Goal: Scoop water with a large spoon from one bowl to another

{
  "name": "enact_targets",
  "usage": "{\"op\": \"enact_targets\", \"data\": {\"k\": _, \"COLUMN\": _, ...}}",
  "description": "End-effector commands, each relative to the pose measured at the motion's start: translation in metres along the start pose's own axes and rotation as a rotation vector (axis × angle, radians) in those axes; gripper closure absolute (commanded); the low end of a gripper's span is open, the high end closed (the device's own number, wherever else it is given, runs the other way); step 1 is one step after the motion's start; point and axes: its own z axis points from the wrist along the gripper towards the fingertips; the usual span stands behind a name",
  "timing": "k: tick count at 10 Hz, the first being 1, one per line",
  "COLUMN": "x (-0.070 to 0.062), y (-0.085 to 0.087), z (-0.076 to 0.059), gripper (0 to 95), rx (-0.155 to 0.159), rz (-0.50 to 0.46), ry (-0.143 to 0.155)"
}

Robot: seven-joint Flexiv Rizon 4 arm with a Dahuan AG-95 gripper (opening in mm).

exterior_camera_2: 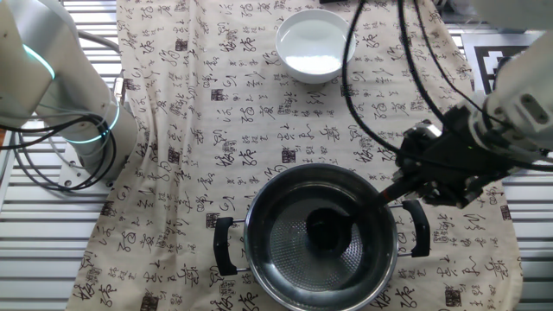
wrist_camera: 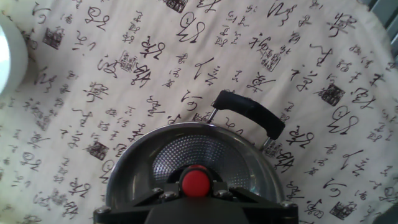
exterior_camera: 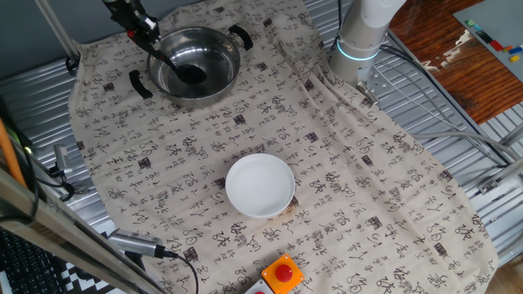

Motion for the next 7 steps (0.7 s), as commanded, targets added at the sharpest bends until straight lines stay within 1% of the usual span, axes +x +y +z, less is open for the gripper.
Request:
{"op": "enact_targets", "data": {"k": 1, "x": -0.001, "y": -0.001, "z": -0.001, "gripper": 95.0, "rx": -0.023, "rz": 0.018, "ry": -0.009}}
{"op": "enact_targets", "data": {"k": 2, "x": -0.001, "y": -0.001, "z": -0.001, "gripper": 95.0, "rx": -0.029, "rz": 0.013, "ry": -0.010}}
{"op": "enact_targets", "data": {"k": 3, "x": -0.001, "y": -0.001, "z": -0.001, "gripper": 95.0, "rx": -0.035, "rz": 0.008, "ry": -0.001}}
{"op": "enact_targets", "data": {"k": 4, "x": 0.002, "y": 0.001, "z": 0.002, "gripper": 95.0, "rx": -0.039, "rz": 0.004, "ry": 0.017}}
{"op": "enact_targets", "data": {"k": 6, "x": 0.011, "y": 0.006, "z": 0.009, "gripper": 95.0, "rx": -0.033, "rz": 0.001, "ry": 0.041}}
{"op": "enact_targets", "data": {"k": 7, "x": 0.015, "y": 0.008, "z": 0.011, "gripper": 95.0, "rx": -0.029, "rz": -0.003, "ry": 0.044}}
